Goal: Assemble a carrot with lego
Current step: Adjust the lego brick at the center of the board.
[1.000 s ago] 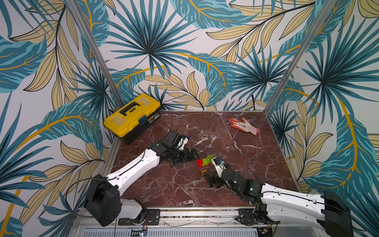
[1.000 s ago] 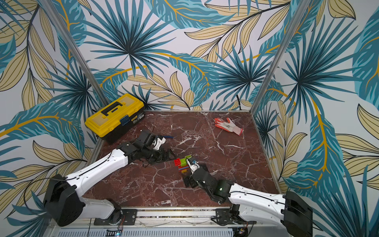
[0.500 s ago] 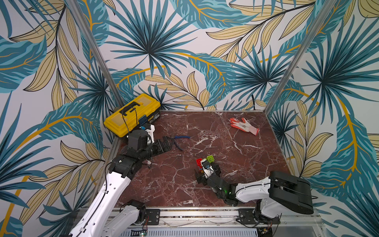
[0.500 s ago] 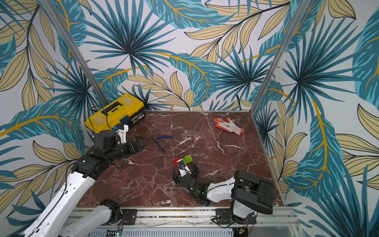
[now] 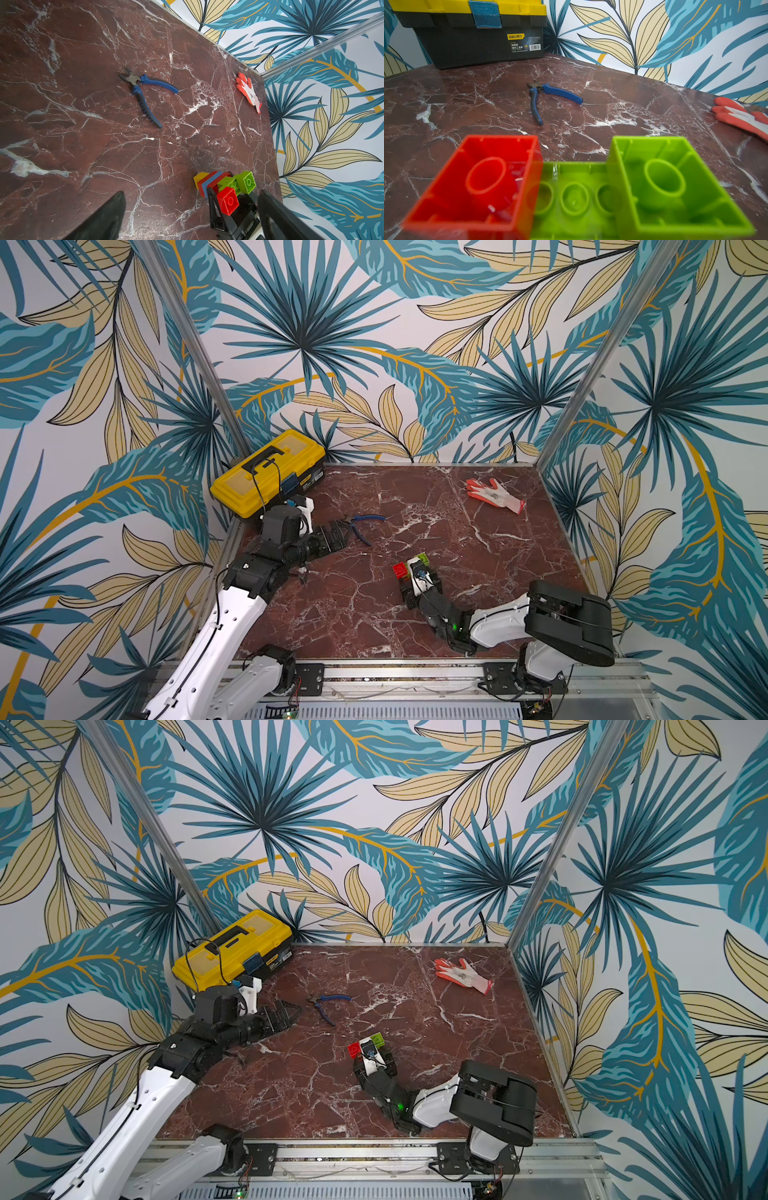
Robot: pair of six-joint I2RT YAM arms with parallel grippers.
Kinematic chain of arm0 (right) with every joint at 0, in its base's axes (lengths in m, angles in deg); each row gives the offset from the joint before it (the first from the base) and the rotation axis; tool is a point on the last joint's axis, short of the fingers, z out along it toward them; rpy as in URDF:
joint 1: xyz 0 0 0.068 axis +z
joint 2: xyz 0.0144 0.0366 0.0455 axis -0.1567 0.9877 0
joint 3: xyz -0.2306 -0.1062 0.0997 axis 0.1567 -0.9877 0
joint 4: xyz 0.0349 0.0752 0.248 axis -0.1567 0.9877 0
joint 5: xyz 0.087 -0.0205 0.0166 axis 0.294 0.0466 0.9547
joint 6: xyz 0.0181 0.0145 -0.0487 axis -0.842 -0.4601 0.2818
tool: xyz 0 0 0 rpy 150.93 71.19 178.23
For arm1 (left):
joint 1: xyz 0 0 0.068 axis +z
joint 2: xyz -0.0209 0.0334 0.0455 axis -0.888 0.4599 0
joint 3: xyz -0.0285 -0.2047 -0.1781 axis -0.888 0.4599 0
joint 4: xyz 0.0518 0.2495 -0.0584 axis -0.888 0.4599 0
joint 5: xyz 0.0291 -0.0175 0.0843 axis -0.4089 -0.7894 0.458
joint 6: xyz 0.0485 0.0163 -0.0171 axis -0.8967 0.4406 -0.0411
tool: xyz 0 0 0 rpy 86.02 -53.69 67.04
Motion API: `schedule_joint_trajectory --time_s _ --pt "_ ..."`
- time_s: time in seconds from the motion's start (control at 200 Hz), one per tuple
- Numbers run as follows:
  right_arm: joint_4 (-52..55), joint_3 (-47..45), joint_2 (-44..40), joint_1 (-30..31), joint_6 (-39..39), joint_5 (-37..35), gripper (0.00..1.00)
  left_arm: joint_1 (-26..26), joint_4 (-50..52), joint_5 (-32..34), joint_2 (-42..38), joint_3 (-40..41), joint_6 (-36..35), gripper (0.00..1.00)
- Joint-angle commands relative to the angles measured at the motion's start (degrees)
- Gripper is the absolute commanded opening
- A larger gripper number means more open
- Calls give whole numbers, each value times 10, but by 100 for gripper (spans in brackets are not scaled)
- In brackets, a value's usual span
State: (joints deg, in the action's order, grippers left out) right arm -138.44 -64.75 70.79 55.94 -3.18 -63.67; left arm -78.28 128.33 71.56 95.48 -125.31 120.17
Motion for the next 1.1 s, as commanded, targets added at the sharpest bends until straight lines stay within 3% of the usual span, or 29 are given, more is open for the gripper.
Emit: schedule_joint_trajectory --time_s 0.0,0.09,0.19,0.28,0.411,0.511,0.601,0.831,1.096 --pt "4 -9 -6 -6 -6 12 54 6 0 8 -4 -5 -11 100" --pt "32 0 -19 -8 -4 27 54 8 0 8 -5 -5 -13 99" --pt "137 32 -67 -13 -4 49 53 12 0 8 -3 -1 -14 99" --pt "290 75 -129 -37 -36 104 52 15 0 7 1 3 -16 99" --pt "569 185 -177 -103 -64 248 52 22 -1 4 0 10 -17 99" --pt "768 286 -155 -157 -53 367 52 28 -4 -3 -1 16 -18 99" --pt "904 371 -109 -175 -25 416 52 33 -9 -9 -1 24 -17 99" --pt "1049 491 17 -185 17 518 47 41 -13 -16 -11 37 -20 99" --pt "1112 570 136 -185 28 546 45 56 -19 -25 -20 52 -24 99"
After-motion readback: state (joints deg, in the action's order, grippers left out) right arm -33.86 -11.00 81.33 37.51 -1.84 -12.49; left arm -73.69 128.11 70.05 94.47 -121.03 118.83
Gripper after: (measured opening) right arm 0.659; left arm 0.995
